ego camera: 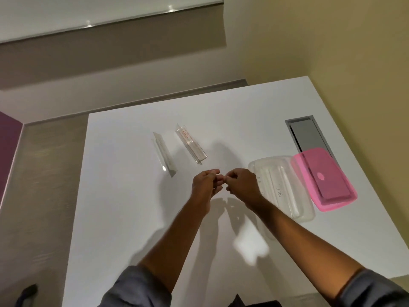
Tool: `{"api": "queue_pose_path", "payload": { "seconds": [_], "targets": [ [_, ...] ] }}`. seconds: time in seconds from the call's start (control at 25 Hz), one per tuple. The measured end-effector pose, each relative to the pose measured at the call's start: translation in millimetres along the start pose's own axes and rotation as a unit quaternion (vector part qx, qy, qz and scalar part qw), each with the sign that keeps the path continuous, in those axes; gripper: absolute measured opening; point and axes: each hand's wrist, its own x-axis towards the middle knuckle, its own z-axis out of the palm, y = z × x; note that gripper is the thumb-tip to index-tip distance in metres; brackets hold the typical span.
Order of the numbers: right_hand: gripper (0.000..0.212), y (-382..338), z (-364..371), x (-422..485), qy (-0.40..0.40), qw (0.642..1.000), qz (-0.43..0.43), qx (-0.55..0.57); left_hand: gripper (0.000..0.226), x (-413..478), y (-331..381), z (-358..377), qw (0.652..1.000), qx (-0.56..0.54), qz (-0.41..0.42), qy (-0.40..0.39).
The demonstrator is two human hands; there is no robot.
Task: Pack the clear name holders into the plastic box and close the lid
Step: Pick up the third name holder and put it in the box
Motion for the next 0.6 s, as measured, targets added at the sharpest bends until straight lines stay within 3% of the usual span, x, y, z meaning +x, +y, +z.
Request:
{"api": "queue_pose_path", "payload": {
  "seconds": [0.28, 0.6],
  "targets": [
    [0.018, -41, 77, 23, -0.101, 0.995, 0.002, 0.025, 0.019, 32, 9, -80, 0.989, -0.020, -0.005, 0.147],
    [0.030, -70, 130, 54, -0.141, 0.990, -0.001, -0.022, 0.022, 91, 29, -124, 0.969, 0.020, 0.009, 0.246]
  ]
}}
